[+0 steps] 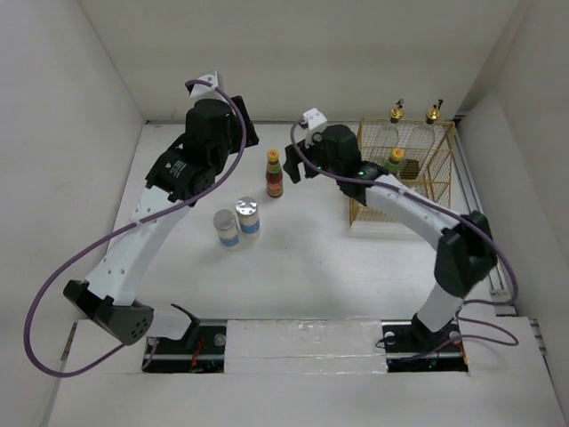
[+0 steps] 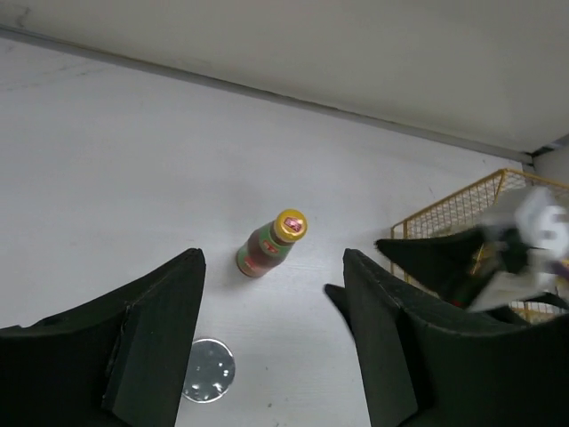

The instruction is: Organize the condiment bottles

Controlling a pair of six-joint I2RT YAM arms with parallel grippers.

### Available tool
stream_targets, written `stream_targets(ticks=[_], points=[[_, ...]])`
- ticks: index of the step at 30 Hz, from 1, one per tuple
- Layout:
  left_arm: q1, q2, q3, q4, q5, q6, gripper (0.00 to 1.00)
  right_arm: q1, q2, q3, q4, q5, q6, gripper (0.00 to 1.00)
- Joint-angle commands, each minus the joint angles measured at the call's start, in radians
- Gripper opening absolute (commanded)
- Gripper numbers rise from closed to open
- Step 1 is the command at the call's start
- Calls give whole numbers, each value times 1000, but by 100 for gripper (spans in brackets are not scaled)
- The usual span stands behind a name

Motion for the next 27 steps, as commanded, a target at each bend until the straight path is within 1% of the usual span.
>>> stream_targets(ticks=[1, 3, 4, 7, 10, 13, 14, 15, 17, 18, 20, 21, 24, 25, 27], points=[[3, -62, 6, -19, -118, 19, 59, 24, 123, 130, 62, -119, -25, 85], [3, -62, -3, -28, -128, 41, 59, 34, 186, 186, 62, -149, -36, 88], [3, -62, -3, -39, -164, 41, 59, 34, 242, 233, 62, -149, -36, 89], [3, -62, -31, -62, -206, 41, 59, 34, 339, 311, 62, -149, -36, 89], [3, -51, -31, -62, -206, 41, 61, 34, 419, 376, 62, -149, -36, 89], [3, -27, -19, -62, -218, 41, 61, 43, 471, 422, 62, -130, -36, 73], [3, -16, -19, -71, -218, 41, 61, 43, 482, 433, 76, -130, -36, 62], [3, -16, -9, -71, -218, 41, 61, 43, 491, 443, 76, -130, -36, 37], [3, -16, -9, -71, -209, 41, 61, 52, 482, 444, 97, -107, -20, 23], [3, -16, -9, -61, -209, 41, 61, 52, 452, 427, 106, -107, -8, 13], [3, -16, -9, -51, -185, 41, 61, 52, 404, 408, 116, -98, -8, 8], [3, -16, 1, -51, -185, 41, 62, 52, 332, 379, 131, -86, 6, 7], [3, 4, 13, -42, -131, 41, 63, 18, 191, 307, 168, -86, 42, 5], [3, 18, 27, -33, -116, 41, 63, 18, 93, 290, 168, -86, 56, 5], [3, 33, 41, -33, -74, 41, 65, -17, -7, 244, 150, -64, 56, 4]])
